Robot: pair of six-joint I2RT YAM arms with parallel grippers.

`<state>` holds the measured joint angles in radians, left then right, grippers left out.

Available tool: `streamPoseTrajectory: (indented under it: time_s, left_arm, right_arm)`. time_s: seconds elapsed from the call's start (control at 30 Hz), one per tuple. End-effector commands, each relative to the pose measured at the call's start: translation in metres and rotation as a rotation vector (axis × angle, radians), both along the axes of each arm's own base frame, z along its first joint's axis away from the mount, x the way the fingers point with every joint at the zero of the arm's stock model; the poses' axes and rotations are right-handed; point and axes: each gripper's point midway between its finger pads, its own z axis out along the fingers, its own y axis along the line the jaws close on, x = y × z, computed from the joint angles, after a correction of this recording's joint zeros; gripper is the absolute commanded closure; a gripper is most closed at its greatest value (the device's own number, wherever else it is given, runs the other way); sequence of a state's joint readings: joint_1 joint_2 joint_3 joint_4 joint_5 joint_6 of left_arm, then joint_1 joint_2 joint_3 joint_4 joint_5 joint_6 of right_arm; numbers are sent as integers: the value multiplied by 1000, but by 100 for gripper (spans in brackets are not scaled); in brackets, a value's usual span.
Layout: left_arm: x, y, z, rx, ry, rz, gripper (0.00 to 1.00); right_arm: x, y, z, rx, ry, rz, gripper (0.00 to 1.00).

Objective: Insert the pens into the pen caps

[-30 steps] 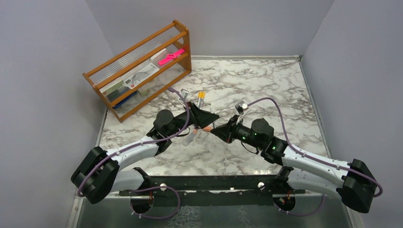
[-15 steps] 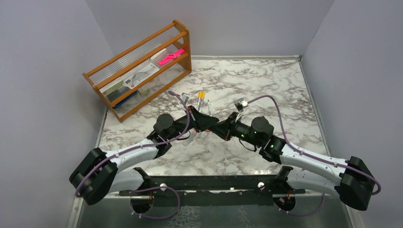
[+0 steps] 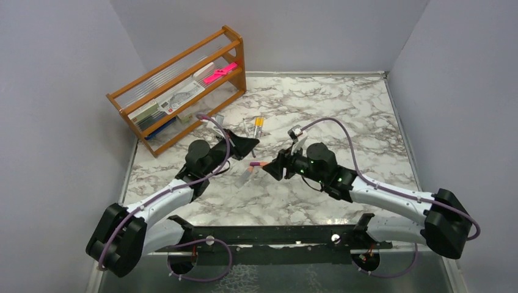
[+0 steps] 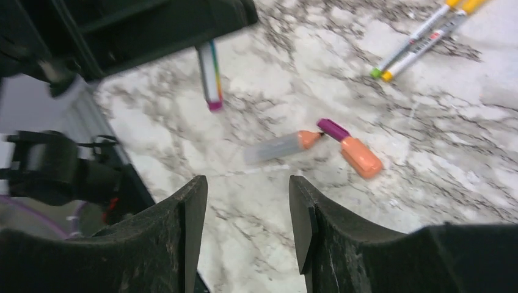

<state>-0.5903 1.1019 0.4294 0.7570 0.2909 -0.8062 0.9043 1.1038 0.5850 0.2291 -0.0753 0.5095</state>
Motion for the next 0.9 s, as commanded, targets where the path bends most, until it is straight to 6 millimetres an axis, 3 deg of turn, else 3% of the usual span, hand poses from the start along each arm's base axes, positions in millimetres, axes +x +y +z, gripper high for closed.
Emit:
streamPoseTrajectory:
  time_s: [0.0, 0.2, 0.3, 0.47, 0.63, 0.87]
  left_arm:
    - [19, 42, -36, 70, 111, 127, 100]
    - [17, 65, -70, 75, 222, 204, 100]
    - [17, 70, -80, 81, 258, 208, 100]
    - [17, 76, -81, 85, 256, 218, 100]
    - [15, 78, -79, 96, 243, 210, 100]
    - [14, 79, -81, 104, 242, 215, 100]
  right_arm:
    - [14, -12, -52, -269, 20, -41, 48]
    - [26, 8, -89, -365, 47, 10, 57]
    - [42, 22, -97, -409, 30, 14, 59]
    - [74, 39, -115, -511, -27, 2, 61]
    - [98, 43, -136, -639, -74, -7, 58]
    - [107, 46, -157, -707, -74, -4, 57]
